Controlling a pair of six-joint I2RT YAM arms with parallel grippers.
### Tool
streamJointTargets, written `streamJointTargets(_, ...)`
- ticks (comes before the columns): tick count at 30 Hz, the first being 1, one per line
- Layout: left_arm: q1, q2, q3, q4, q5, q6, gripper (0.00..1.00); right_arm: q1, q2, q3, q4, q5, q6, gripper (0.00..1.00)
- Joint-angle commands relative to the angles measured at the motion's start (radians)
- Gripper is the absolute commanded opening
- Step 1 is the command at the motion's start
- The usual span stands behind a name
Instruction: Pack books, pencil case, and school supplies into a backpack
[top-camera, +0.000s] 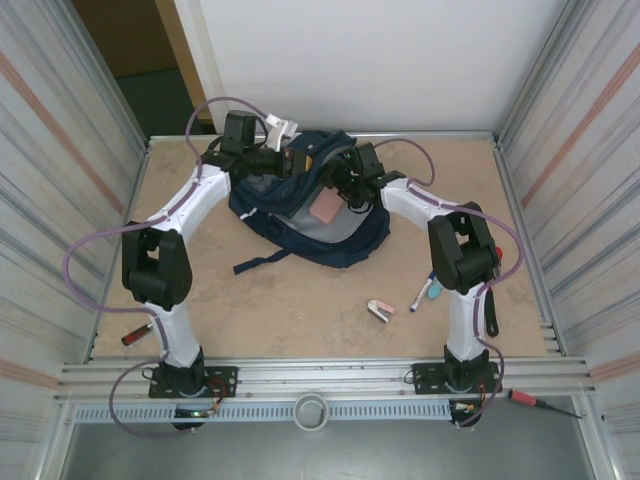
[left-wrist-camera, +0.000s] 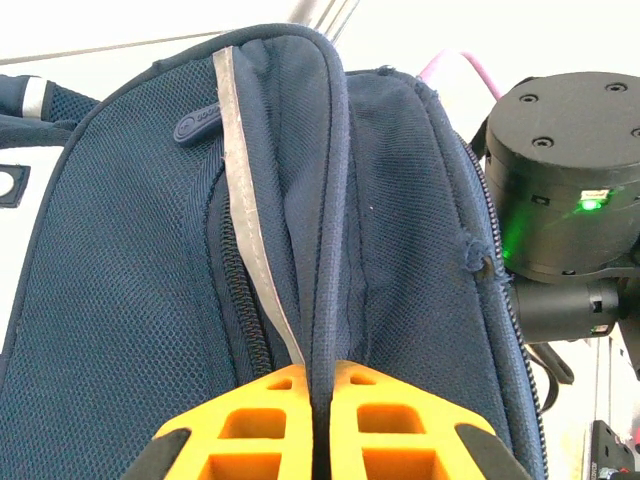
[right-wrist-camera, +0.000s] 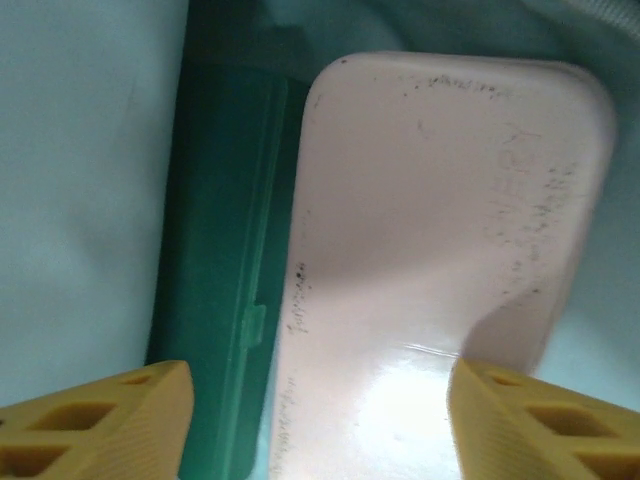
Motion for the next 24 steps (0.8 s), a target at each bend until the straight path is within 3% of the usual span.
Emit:
streamJointTargets(1, -0.012, -0.071, -0.01, 0.083, 0.021, -0.013, 0.0, 0.0, 0.081, 0.068, 0.076, -0.113, -0.022, 0.55)
streamJointTargets(5, -0.021, -0.087, -0.048, 0.131, -0.019, -0.07, 0.0, -0.012, 0.043, 0.054, 0.117, -0.216, -0.141, 0.5)
streamJointTargets(10, -0.048, -0.111, -0.108, 0.169, -0.112, -0.078, 0.04, -0.04, -0.204, -0.198, 0.129, -0.239, -0.263, 0.58)
streamJointTargets(14, -0.1, -0.114, -0.125, 0.119, -0.175, 0.011, 0.21, -0.06, -0.41, -0.393, 0.032, -0.156, -0.322, 0.66)
streamJointTargets(16, -0.13, -0.115, -0.112, 0.023, -0.196, 0.112, 0.43, -0.061, -0.506, -0.466, -0.067, -0.039, -0.348, 0.69)
streamJointTargets(19, -0.129, -0.185, -0.183, -0.04, -0.337, 0.19, 0.6, -0.055, -0.623, -0.57, -0.097, 0.088, -0.317, 0.72)
streamJointTargets(21, -0.072, -0.269, -0.316, 0.065, -0.411, 0.098, 0.72, -0.025, -0.671, -0.62, -0.046, 0.136, -0.299, 0.77)
streamJointTargets(24, 0.088, -0.302, -0.429, 0.139, -0.404, -0.136, 0.75, 0.038, -0.633, -0.595, 0.013, 0.167, -0.313, 0.78)
